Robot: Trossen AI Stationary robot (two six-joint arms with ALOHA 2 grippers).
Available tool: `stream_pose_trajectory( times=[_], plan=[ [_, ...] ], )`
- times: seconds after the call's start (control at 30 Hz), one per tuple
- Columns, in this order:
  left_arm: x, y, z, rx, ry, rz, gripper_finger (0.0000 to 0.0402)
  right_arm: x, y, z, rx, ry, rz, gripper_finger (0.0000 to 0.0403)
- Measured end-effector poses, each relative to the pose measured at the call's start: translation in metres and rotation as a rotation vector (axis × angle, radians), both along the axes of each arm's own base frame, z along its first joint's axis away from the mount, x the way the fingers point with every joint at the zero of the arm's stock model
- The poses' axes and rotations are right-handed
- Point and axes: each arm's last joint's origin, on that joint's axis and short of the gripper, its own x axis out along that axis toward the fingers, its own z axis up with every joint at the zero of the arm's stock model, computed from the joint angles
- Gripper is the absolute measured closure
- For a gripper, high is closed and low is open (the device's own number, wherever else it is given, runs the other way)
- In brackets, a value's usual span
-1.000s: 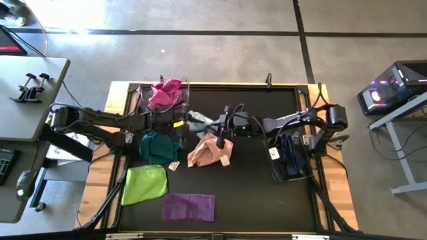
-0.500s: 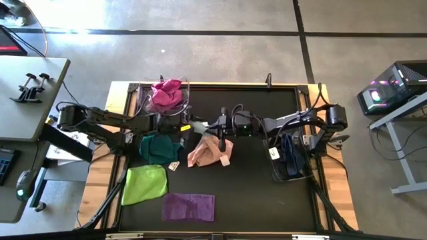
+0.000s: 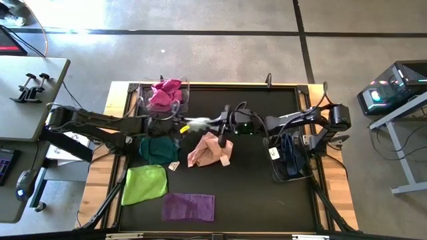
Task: Sort towels by color in basket
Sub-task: Put the gray towel into the top transparent bin
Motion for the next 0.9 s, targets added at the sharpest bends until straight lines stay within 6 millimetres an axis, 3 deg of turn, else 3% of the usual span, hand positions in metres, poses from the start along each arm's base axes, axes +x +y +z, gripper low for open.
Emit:
stream_pose_trajectory(
  times=[0.2,0.4,0.67,0.9],
  plan=[
    [-0.036,0.020,0.026,0.158,-0.008,0.333,0.0396,-0.021,0.000,0.018,-0.046,0.102,-0.183,0.0271],
    [-0.065,0.064,0.041,0.242,-0.003,0.568,0.0398,-0.032,0.020,0.032,-0.117,0.127,-0.211,0.0270],
    [-0.088,0.126,0.024,-0.003,-0.015,0.548,0.0385,-0.036,0.050,0.027,-0.180,0.190,-0.217,0.0269],
    [-0.099,0.161,0.008,-0.163,-0.083,0.576,0.0307,-0.040,0.071,0.025,-0.236,0.210,-0.257,0.0269]
  ],
)
